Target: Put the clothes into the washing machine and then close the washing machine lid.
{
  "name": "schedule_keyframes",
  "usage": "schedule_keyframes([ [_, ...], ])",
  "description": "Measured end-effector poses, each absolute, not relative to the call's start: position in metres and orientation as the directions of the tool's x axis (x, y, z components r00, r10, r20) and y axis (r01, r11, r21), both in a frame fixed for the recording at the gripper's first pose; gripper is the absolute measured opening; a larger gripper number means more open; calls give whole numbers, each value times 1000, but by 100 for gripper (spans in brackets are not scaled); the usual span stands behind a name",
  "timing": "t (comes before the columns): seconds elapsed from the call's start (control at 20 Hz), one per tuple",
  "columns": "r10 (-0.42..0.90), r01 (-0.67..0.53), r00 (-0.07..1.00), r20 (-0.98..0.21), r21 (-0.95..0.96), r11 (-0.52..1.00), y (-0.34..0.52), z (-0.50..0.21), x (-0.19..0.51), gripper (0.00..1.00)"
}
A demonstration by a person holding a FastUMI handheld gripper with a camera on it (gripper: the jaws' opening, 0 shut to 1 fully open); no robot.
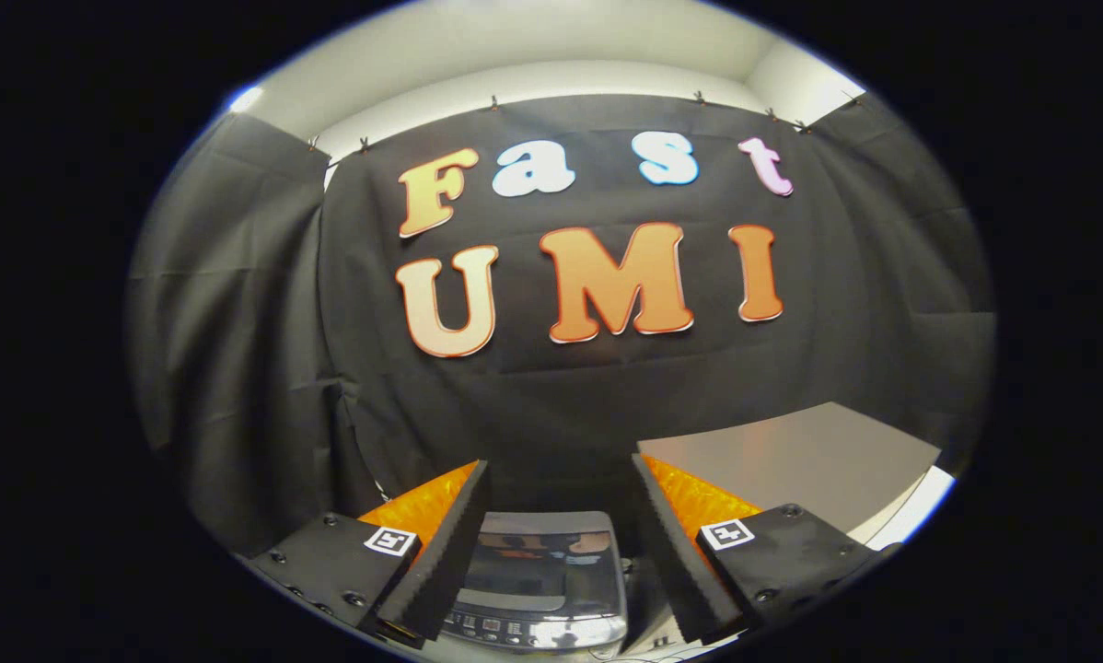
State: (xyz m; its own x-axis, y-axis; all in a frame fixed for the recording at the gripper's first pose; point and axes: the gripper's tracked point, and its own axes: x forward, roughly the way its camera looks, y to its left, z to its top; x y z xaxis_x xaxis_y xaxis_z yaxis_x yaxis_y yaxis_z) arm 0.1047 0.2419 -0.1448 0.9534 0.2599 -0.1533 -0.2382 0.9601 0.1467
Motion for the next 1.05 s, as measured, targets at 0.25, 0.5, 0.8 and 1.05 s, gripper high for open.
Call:
schedule_keyframes([
  [0.25,227,-216,970,-86,113,970,162,-101,62,97],
  [0.5,185,-183,982,-26,75,980,97,-77,33,96],
  [0.8,165,-164,986,-29,48,985,43,-76,5,97],
  [1.05,125,-123,991,-42,50,991,5,-88,-25,97],
])
